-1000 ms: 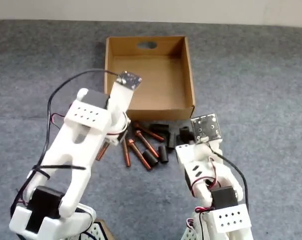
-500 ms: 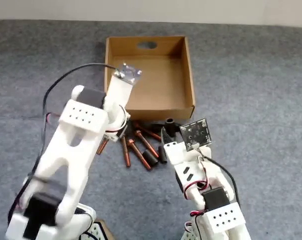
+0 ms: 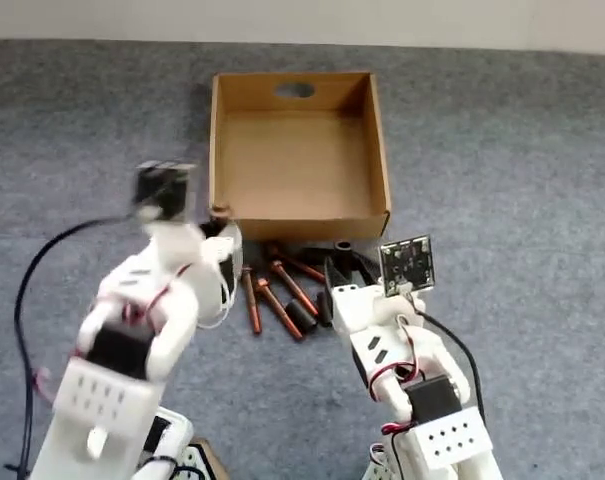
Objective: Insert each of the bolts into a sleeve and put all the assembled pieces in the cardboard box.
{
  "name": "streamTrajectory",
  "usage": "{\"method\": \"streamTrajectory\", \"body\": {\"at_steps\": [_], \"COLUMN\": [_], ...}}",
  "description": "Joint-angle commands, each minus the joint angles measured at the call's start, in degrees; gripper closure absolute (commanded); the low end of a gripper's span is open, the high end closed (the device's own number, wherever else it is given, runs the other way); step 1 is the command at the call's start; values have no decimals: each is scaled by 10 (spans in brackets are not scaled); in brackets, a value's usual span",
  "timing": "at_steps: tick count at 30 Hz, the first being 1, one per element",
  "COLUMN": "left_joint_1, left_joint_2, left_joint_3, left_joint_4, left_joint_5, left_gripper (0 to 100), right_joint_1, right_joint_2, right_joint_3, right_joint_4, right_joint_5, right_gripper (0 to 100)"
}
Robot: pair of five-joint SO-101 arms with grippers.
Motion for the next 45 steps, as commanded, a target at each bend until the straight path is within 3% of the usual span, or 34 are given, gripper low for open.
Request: {"method": "streamTrajectory", "body": {"at_steps": [1, 8, 16, 22, 38, 45], "left_joint_1": [8, 93, 172, 224, 224, 219], "left_joint_2": [-139, -249, -175, -40, 110, 153], "left_joint_3": [53, 142, 134, 69, 22, 22], "left_joint_4": [-131, -287, -398, -417, -419, -491], "left_joint_5": [67, 67, 56, -82, -84, -84], "left_gripper": [993, 993, 993, 993, 993, 993], "right_joint_1": [-2, -13, -18, -17, -17, -17], "right_joint_2": [-77, -193, -184, -191, -191, -191], "right_joint_3": [-39, 42, 55, 55, 55, 55], "right_joint_4": [40, 15, -35, -35, -35, -35], "right_joint_5": [-5, -2, -2, -2, -2, -2], "right_gripper": [991, 990, 990, 990, 990, 990]}}
